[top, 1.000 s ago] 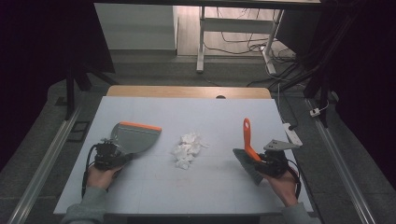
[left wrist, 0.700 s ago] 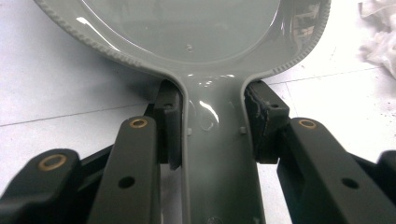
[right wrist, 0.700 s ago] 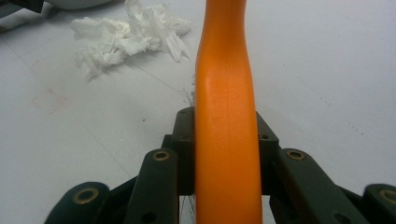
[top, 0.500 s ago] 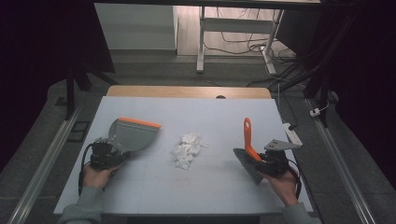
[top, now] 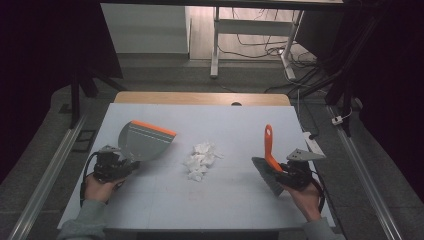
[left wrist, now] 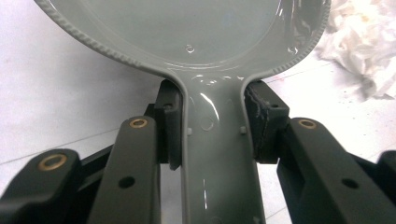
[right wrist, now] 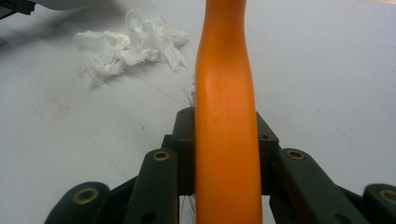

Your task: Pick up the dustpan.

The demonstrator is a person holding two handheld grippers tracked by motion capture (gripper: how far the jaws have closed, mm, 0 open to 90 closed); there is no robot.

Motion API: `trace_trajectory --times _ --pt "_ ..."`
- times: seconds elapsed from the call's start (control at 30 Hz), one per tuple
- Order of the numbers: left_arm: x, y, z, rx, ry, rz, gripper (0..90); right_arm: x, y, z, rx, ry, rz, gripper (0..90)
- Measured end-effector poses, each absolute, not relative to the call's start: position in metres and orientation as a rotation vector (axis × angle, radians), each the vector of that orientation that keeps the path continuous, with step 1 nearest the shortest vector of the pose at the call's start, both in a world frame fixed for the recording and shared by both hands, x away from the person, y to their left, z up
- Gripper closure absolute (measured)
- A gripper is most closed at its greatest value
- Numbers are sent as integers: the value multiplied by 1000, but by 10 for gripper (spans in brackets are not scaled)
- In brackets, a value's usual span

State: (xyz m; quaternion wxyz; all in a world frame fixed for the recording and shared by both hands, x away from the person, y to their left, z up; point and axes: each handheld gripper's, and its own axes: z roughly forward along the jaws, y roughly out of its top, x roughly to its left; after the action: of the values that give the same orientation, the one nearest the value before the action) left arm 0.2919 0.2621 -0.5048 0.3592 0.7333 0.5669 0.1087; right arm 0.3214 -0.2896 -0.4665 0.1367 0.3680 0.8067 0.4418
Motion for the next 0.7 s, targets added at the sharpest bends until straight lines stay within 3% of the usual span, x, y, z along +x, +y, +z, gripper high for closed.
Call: trace_trajectory --times 0.7 --pt "282 268 -486 1931 1329 291 616 320 -290 -466 1060 2327 1286 704"
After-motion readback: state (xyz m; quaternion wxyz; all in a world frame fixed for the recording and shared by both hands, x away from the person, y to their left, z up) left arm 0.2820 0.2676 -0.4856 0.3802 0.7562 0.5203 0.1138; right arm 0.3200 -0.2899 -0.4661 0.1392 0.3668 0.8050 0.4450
